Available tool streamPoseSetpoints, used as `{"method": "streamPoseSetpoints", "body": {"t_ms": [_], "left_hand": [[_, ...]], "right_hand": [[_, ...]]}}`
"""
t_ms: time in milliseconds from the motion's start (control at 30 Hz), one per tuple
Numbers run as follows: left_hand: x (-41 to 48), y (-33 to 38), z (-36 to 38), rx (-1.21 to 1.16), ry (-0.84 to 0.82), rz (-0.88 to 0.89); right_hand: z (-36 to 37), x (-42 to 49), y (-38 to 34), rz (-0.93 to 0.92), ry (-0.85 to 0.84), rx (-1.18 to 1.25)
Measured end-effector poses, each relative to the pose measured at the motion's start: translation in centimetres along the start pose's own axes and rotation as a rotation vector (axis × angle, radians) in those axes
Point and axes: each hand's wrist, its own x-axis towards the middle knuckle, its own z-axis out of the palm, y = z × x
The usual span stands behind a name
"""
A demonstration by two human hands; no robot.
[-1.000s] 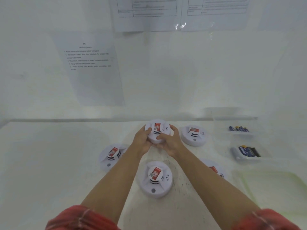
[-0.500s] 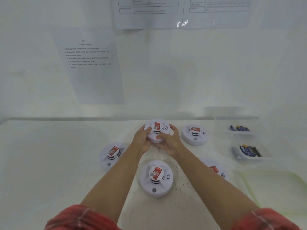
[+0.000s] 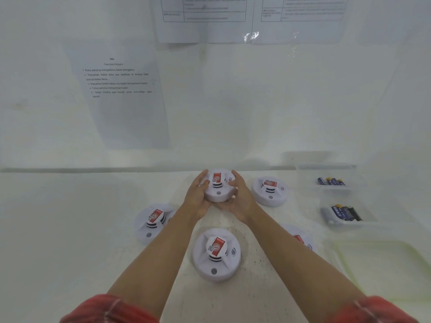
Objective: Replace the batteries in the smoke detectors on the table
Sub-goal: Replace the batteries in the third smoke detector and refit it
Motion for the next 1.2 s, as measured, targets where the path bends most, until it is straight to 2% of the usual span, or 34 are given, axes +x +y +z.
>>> {"method": "streamPoseSetpoints", "body": {"t_ms": [200,467,1200], "left_hand": [[-0.2,0.1,0.2,-0.012,0.01,0.021],[-0.5,0.2,-0.1,0.013,0.032,0.01],[-0.6,-0.1,-0.1,0.062,0.025,0.019]], "right_hand": [[-0.3,-0.2,-0.3,-0.034,0.034,-0.13],[-0.4,-0.9,-0.2,-0.023,0.026,-0.053],[-0.5,-1.5,0.2,-0.045,0.048,-0.125]]}}
